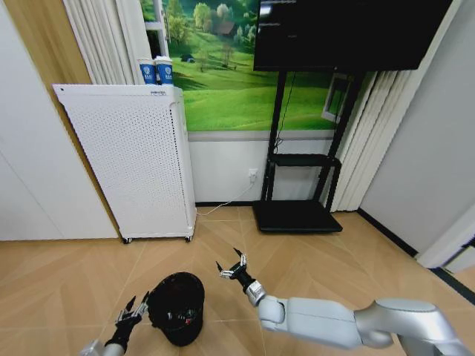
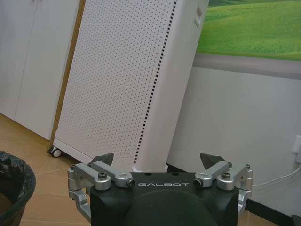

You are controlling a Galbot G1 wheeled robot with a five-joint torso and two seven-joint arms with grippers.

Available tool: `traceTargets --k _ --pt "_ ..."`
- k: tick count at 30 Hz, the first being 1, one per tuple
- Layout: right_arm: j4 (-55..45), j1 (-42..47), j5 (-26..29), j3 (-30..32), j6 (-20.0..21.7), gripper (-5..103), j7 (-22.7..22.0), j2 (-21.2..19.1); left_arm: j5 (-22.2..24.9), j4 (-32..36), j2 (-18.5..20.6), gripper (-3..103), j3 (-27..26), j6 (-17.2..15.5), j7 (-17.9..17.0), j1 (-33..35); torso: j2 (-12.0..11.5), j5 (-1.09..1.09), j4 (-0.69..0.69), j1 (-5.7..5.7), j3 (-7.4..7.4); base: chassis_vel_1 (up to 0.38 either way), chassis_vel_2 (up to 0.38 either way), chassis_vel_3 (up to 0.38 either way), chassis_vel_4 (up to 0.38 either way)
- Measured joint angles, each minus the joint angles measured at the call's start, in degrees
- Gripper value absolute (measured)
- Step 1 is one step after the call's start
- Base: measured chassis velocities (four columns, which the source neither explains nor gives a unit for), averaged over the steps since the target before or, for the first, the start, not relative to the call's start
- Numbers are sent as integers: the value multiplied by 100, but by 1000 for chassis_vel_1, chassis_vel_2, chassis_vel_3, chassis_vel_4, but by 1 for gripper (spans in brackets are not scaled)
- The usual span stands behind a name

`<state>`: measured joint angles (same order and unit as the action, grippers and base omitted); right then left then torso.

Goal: Pick up the trash bin and place the garbage on the floor into it.

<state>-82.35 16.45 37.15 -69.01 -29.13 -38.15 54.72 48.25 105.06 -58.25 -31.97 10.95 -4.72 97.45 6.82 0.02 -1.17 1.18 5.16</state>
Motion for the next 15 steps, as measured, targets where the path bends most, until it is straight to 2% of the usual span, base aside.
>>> traceTargets --k 1,2,5,10,15 --pt "-27 12 -1 34 0 100 0 -30 12 138 5 83 -64 -33 61 61 0 0 0 0 0 0 0 0 0" --pt "-52 22 -5 66 0 100 -1 -51 30 204 3 83 -101 -31 144 91 2 0 0 0 1 0 0 0 0" --pt "-190 62 -21 233 3 100 -14 -174 35 484 7 94 -316 -39 502 343 49 -1 0 10 36 0 0 0 0" --pt "-292 79 -3 405 4 100 9 -361 59 816 39 100 -587 -93 528 711 139 -1 1 25 109 0 0 0 0" --pt "-307 196 45 782 81 100 71 -599 265 1195 217 100 -1255 -193 444 1176 295 0 1 59 234 0 0 0 0"
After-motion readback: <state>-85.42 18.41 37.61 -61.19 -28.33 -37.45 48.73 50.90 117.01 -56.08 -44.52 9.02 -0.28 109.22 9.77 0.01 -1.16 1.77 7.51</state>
